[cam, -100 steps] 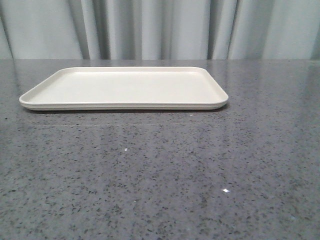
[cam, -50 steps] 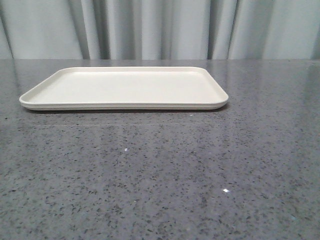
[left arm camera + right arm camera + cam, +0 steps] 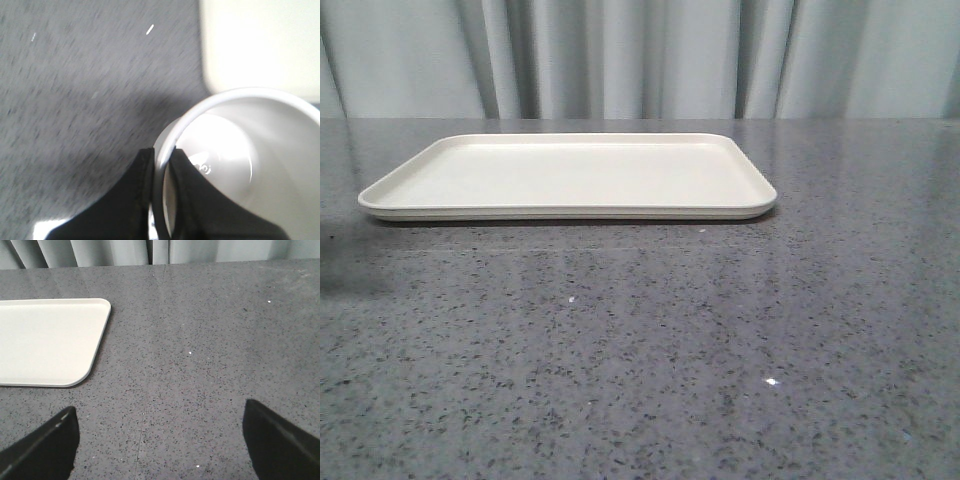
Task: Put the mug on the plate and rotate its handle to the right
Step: 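Lower the held mug onto the tray with the left gripper, then open the left gripper and lift it out of the mug, then lower the right gripper into the mug rim and grasp it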
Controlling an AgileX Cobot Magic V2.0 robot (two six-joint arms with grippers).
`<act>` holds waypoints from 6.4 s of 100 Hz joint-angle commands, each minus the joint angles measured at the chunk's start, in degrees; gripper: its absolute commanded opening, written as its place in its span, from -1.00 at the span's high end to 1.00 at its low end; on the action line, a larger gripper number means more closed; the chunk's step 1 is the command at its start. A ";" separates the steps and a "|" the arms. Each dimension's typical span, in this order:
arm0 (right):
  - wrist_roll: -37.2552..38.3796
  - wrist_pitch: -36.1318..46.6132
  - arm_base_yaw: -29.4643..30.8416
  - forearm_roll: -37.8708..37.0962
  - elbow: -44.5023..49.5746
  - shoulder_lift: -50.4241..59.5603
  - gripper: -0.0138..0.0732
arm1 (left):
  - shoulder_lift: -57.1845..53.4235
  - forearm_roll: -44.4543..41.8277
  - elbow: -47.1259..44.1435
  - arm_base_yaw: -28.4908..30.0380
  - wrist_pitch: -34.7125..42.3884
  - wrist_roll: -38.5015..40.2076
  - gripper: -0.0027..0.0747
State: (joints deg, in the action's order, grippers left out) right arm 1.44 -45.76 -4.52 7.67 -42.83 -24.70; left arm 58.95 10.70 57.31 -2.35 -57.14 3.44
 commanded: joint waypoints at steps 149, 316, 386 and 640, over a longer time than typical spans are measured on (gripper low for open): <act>-0.49 4.60 0.06 0.39 -1.83 -0.86 -0.83 | 46.45 2.24 47.77 -22.51 -4.52 -0.40 0.98; -0.49 6.10 0.06 0.34 -1.83 -0.86 -0.83 | 48.43 -0.51 47.93 -22.99 -7.38 -0.04 -0.51; -0.49 5.56 0.06 0.34 -1.83 -0.86 -0.83 | 22.81 -8.47 30.19 -22.99 5.19 1.25 -0.38; -1.97 9.39 -26.83 4.25 -52.68 -76.12 -0.83 | -22.85 -33.91 -23.83 -22.99 21.50 28.28 -0.34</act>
State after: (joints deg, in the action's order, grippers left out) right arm -0.86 -40.37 -31.36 12.22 -93.40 -102.52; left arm 36.08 -22.06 31.91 -24.92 -39.12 31.04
